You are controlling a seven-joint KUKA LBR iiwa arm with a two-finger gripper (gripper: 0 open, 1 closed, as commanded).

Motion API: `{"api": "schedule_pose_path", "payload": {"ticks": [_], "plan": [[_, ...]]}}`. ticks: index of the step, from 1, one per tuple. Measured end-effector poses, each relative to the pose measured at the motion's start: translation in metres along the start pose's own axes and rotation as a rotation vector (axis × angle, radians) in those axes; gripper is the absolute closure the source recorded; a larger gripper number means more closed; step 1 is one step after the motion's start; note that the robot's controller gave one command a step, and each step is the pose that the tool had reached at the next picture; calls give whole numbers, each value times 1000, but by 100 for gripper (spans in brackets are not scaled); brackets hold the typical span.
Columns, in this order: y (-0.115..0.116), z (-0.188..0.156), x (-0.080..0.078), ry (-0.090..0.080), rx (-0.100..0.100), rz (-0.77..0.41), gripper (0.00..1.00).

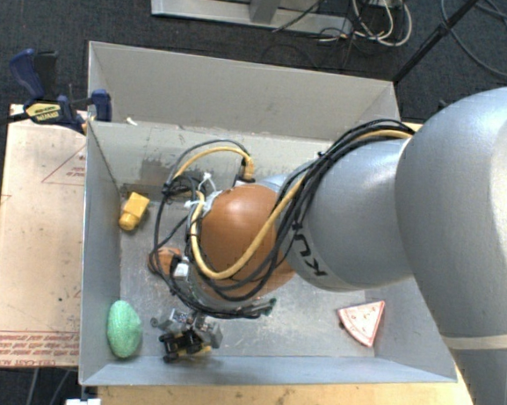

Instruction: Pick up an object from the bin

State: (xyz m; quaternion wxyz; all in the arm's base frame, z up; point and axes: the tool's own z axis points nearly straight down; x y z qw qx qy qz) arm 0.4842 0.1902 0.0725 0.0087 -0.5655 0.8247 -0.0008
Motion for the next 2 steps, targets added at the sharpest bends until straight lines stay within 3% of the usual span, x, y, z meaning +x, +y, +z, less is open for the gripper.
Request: {"api": "schedule_pose_path", "payload": {"ticks": [1, 2], "plan": [[0, 0, 0, 0, 0, 0, 100], [-27, 2, 12, 7, -9, -9, 100]]}}
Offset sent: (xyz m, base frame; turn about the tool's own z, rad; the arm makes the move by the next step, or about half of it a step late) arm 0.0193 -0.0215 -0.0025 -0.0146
